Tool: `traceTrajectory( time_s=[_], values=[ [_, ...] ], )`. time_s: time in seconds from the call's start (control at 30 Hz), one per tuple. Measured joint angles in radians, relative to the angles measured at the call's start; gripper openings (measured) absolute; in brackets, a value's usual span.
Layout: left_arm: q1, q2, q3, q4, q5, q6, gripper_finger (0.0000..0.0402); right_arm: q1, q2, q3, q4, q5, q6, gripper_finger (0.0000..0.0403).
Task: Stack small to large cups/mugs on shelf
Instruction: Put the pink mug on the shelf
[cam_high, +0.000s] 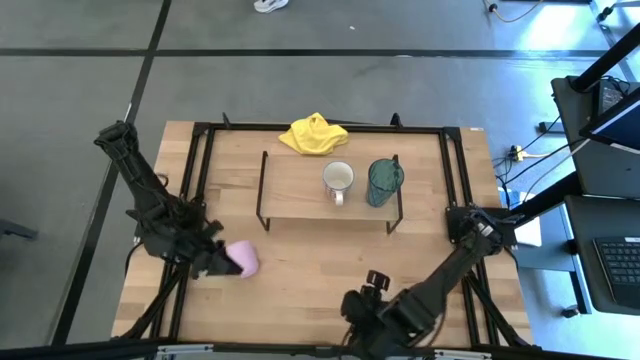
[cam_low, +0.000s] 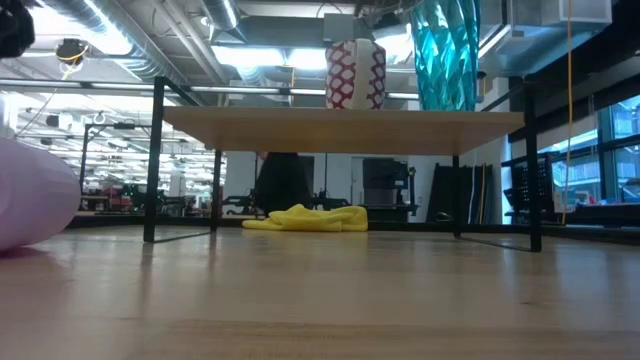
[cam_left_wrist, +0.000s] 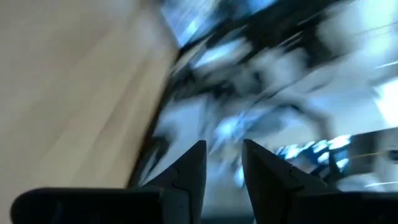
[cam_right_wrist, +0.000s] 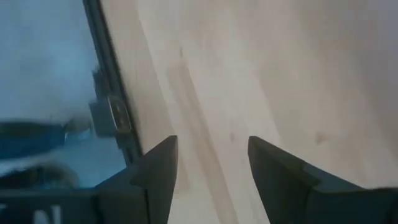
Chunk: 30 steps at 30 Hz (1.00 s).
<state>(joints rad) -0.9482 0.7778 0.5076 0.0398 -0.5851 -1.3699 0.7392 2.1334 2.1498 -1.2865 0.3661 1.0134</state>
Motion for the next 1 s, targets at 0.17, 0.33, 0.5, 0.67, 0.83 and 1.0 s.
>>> traceTrajectory(
  time_s=[0.17, 0.33, 0.5, 0.67, 0.83, 1.0],
  values=[
    [-0.011, 0.023, 0.000, 0.595, -0.203, 0.646, 0.0096, 0.030, -0.091, 0.000, 0.086, 0.229, -0.048, 0.0197],
    [-0.010, 0.035, 0.002, 1.004, -0.047, 1.128, 0.0096, 0.038, -0.217, 0.000, 0.329, 0.409, -0.239, 0.0197],
    [0.026, 0.018, 0.102, 0.963, 0.248, 1.398, 0.0096, 0.038, -0.306, 0.000, 0.674, 0.424, -0.586, 0.0197],
    [0.104, 0.003, 0.330, 0.548, 0.481, 1.429, 0.0096, 0.033, -0.360, 0.003, 0.900, 0.421, -0.861, 0.0197],
    [0.257, 0.052, 0.591, 0.106, 0.611, 1.383, 0.0096, 0.014, -0.384, 0.003, 0.946, 0.428, -0.918, 0.0197],
    [0.447, 0.042, 0.794, -0.330, 0.670, 1.361, 0.0096, -0.010, -0.375, 0.002, 0.962, 0.453, -0.939, 0.0197]
  ],
)
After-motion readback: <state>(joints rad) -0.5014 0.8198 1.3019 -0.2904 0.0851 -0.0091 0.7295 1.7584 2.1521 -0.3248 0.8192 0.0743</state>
